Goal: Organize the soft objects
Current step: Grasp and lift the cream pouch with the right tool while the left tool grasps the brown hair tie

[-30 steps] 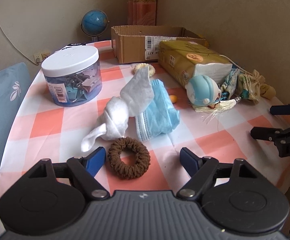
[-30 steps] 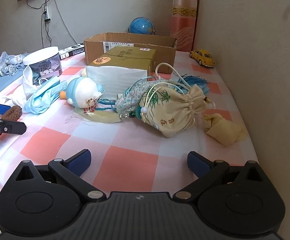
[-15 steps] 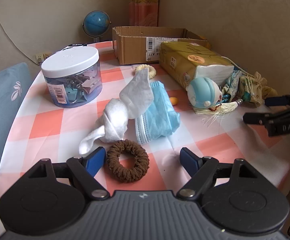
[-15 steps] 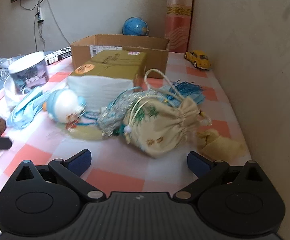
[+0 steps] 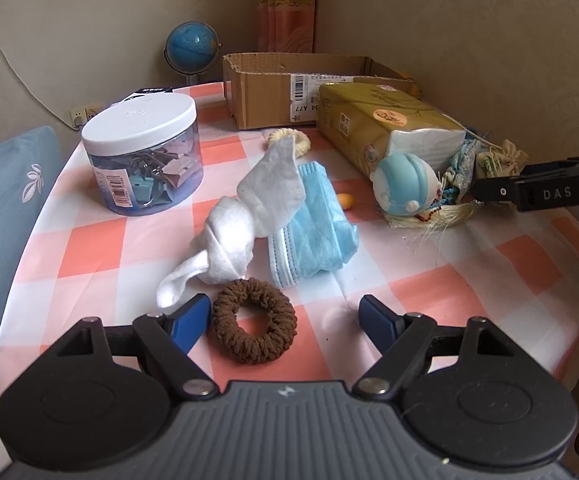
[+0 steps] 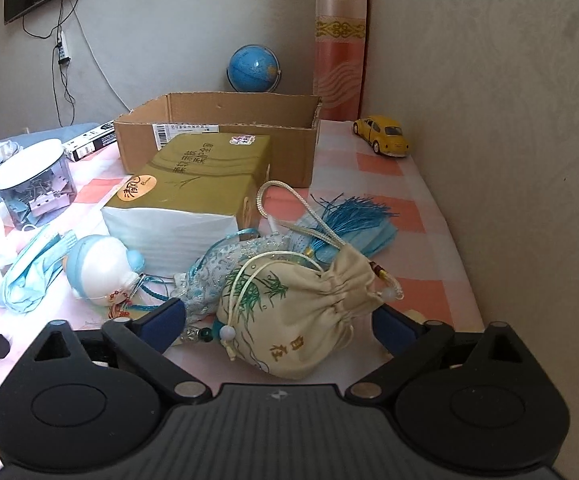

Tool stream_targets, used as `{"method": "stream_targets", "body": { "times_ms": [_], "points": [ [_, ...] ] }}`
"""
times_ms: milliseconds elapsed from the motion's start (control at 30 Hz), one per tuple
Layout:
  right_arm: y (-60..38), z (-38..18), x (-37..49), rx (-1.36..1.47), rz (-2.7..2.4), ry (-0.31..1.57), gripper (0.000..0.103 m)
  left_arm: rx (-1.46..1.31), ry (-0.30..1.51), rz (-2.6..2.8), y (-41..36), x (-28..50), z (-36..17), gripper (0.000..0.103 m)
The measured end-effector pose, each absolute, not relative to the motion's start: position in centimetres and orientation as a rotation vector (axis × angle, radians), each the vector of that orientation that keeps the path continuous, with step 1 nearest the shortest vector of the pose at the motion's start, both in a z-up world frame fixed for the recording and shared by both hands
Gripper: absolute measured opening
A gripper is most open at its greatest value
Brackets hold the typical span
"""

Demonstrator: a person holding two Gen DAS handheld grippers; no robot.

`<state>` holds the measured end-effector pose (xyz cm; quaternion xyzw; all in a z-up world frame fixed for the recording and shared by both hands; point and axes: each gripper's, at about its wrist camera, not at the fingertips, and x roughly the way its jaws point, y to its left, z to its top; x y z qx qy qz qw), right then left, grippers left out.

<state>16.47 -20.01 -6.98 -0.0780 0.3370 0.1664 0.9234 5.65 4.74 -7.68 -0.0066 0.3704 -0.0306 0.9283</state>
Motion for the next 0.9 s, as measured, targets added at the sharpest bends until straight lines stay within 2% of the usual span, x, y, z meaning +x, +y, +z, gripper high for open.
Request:
{"method": "stream_targets", "body": {
  "times_ms": [67,267,500,667,900],
  "points": [
    [-20.0,-6.9,16.4,-0.165,0.338,0.691,0.091,-0.013,0.76,-0.064,4.8,5.5,-7.6,0.079],
    [-20.0,-6.7,16.4,-0.166,0.347,0.719,0.074,-0.012,0.756,-0.069,4.8,5.3,-7.5,0.066],
    [-19.7,-5.6,15.1,-0.18,0.361,0.709,0.072,-0.009,0.764,-0.105,4.8,5.3,-7.1,0.042],
    [-19.8,-4.4,13.8,-0.183,0.373,0.702,0.071,0.01,0.777,-0.129,4.9,5.2,-6.7,0.037],
    [-20.3,-2.7,11.9,-0.183,0.384,0.696,0.071,0.059,0.8,-0.175,5.1,4.6,-5.5,0.035]
  ]
}}
